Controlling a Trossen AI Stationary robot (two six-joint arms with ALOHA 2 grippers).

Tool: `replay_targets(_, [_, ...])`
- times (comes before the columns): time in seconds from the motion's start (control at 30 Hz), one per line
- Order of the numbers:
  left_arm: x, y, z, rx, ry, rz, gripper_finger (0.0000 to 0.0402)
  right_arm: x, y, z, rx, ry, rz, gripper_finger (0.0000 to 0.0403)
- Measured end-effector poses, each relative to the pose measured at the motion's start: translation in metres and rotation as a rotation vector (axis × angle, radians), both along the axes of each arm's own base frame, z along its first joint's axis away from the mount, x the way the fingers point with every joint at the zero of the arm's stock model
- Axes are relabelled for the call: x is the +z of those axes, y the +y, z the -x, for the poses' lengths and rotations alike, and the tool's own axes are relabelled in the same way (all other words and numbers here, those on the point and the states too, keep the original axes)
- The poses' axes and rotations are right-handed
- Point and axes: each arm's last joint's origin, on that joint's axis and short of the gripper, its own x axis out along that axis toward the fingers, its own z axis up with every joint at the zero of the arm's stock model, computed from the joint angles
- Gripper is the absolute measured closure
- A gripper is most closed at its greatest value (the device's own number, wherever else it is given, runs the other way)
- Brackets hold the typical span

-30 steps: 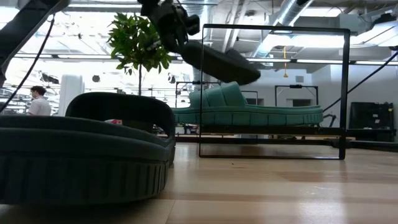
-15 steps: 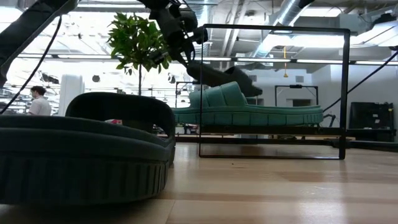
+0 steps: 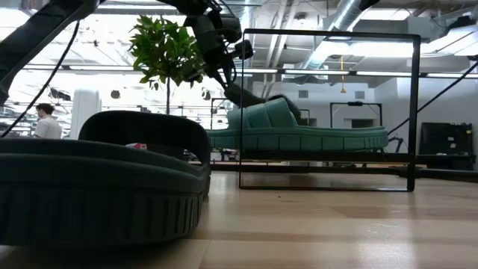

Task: Pick and place slides into the shelf
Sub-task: Put the top black slide on the shelf

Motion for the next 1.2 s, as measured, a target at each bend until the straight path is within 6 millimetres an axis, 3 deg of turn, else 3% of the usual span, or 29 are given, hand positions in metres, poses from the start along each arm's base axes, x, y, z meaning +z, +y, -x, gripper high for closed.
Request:
replay_targets(1.0, [-0.062, 0.017, -0.01, 0.045, 0.046, -0.07, 0.0402, -0.001, 0.0, 0.001, -0.014, -0.005, -0.017, 0.0403])
replay_targets(1.2, [-0.063, 0.018, -0.013, 0.029, 0.043, -0.113, 0.0402, -0.001, 0.0, 0.001, -0.014, -0.006, -0.017, 0.0403])
